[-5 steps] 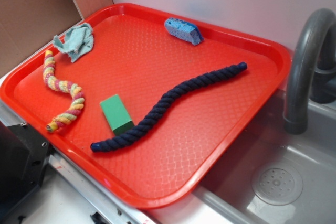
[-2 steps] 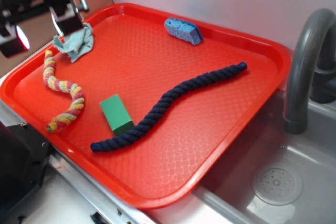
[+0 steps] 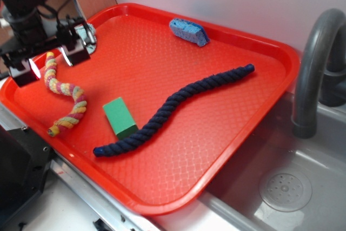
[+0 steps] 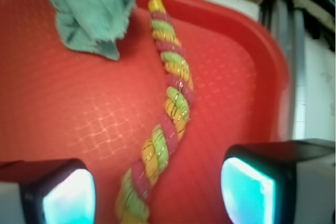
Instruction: Grab the multicolored rope.
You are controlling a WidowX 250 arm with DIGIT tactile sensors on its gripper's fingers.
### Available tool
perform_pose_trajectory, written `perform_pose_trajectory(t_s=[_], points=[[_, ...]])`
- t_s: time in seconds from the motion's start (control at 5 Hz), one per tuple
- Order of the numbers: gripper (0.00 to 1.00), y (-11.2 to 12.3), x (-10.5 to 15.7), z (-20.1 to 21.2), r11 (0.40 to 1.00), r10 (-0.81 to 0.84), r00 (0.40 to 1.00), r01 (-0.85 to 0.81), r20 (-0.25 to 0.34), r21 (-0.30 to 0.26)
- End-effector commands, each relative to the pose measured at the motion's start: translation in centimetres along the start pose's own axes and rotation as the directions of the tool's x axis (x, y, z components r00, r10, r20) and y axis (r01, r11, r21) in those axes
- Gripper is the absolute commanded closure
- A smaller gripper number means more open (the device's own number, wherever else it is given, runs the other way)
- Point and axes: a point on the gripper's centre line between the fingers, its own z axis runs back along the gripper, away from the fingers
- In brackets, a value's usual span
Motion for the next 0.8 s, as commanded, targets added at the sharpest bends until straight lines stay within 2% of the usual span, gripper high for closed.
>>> perform_pose_trajectory(t_s=[0.0, 0.6], points=[[0.0, -0.1, 1.1, -2.9, 0.991, -0.012, 0.997, 0.002, -0.073, -0.133], [0.0, 0.1, -0.4, -3.6, 0.991, -0.042, 0.995, 0.03, -0.089, -0.13]])
